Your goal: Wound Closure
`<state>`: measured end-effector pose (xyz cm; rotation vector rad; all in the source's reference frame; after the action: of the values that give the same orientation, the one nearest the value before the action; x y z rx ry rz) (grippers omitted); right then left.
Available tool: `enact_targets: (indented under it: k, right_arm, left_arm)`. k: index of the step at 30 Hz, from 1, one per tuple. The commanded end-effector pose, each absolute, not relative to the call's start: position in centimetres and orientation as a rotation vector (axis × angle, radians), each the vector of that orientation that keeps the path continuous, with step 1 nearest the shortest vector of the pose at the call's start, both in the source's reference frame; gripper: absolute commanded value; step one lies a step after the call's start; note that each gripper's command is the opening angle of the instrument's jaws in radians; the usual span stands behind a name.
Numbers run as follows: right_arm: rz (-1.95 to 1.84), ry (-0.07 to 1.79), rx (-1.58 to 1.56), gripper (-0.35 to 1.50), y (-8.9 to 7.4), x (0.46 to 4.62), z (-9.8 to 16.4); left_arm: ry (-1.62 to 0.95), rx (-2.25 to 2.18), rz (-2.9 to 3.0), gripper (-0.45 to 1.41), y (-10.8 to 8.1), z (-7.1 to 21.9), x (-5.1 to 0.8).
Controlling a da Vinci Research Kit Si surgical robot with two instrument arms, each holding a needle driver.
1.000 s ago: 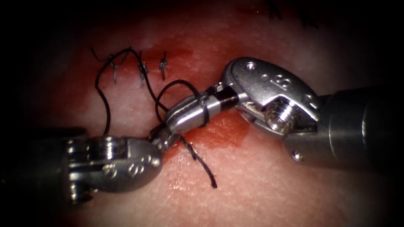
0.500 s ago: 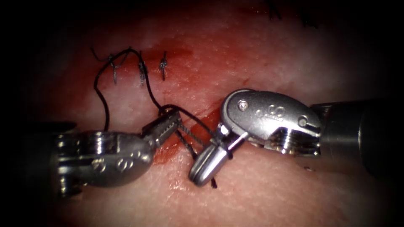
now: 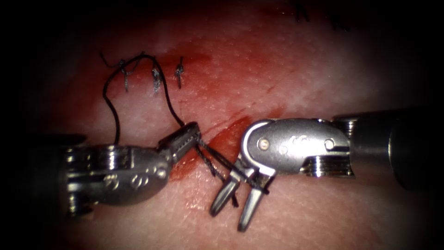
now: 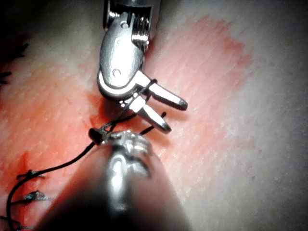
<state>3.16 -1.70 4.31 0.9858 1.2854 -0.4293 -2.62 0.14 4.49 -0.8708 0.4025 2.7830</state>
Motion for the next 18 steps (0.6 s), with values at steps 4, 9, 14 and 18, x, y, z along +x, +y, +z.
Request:
enact_targets:
  k: [4,9,14,18]
  right_arm:
    - [-0.436,1.256,0.951,0.91,-1.68,3.22,4.46]
    - [-0.436,1.251,0.905,0.91,-1.65,3.21,4.56]
    - [-0.443,1.241,0.888,0.63,-1.65,3.20,4.64]
    - [-0.444,1.242,0.895,-0.35,-1.59,3.18,4.66]
  left_arm:
    - [0.394,-0.868,2.791,-0.45,0.06,4.57,-2.68]
    - [0.393,-0.861,2.795,-0.45,0.04,4.59,-2.68]
    - [0.393,-0.859,2.797,-0.45,0.02,4.60,-2.68]
    - [0.392,-0.858,2.799,-0.45,-0.01,4.60,-2.69]
